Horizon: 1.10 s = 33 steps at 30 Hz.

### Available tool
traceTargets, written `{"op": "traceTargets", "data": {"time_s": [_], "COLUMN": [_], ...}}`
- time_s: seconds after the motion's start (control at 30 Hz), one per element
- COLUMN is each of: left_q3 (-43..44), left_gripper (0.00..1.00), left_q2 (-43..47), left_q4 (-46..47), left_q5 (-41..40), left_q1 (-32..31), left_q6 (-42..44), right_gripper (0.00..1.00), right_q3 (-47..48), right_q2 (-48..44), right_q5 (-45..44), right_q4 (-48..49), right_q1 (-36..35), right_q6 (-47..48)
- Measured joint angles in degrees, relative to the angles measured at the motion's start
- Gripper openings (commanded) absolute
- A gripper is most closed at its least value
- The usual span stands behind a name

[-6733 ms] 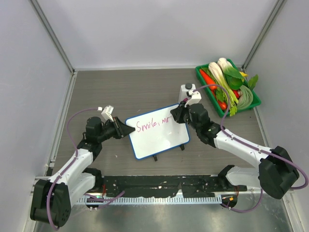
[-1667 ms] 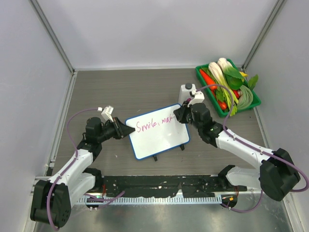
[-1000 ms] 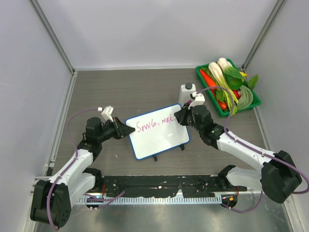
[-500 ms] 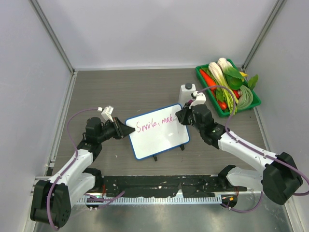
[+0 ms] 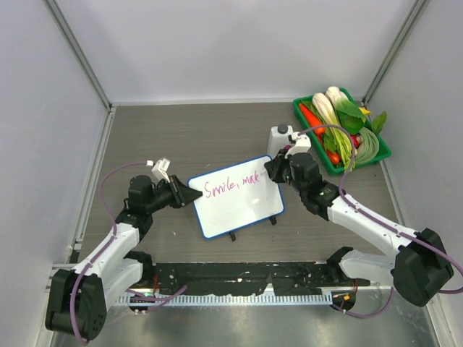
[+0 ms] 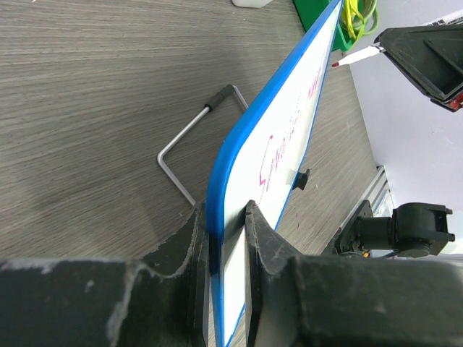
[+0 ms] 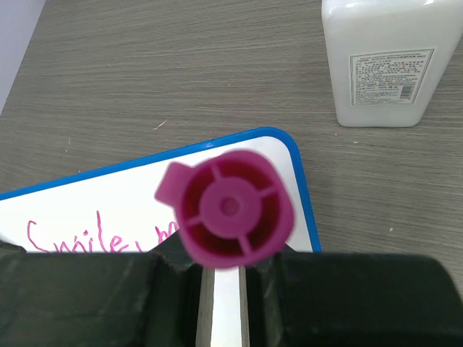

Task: Write a sentence on the whiteboard
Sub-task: Write with the whiteboard marker on the whiteboard.

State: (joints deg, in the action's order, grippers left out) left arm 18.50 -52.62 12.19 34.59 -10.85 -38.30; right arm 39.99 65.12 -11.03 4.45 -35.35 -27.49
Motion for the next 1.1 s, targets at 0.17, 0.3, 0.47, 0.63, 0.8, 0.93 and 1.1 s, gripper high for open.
{"op": "traceTargets", "data": {"time_s": [0.17,0.3,0.47,0.63,0.8,0.93,1.1], "left_q3": [0.00,0.00,0.00,0.00,0.00,0.00,-0.02], "left_gripper": [0.00,0.00,0.00,0.00,0.00,0.00,0.00], "left_q2": [0.00,0.00,0.00,0.00,0.00,0.00,0.00], "left_q4": [0.00,0.00,-0.02,0.00,0.00,0.00,0.00], "left_q5": [0.00,0.00,-0.02,-0.02,-0.02,-0.02,-0.02], "left_q1": [0.00,0.00,0.00,0.00,0.00,0.00,0.00], "left_q6": [0.00,0.00,-0.02,-0.02,-0.02,-0.04,-0.04], "right_gripper": [0.01,0.01,0.01,0.01,0.01,0.01,0.01], "right_q3": [-0.02,-0.07,-0.44,-0.44,-0.44,-0.44,-0.33], "right_q2": [0.15,0.81,2.25,2.40,2.43,2.43,2.43], "right_q5": [0.46,1.05,1.51,1.42,0.79,0.11,-0.57], "right_q4": [0.24,0.55,1.16,1.55,1.49,1.49,1.33], "right_q1": [0.22,0.22,0.22,0.22,0.28,0.72,1.64], "right_q6": [-0.02,-0.07,-0.15,-0.28,-0.33,-0.37,-0.68]}}
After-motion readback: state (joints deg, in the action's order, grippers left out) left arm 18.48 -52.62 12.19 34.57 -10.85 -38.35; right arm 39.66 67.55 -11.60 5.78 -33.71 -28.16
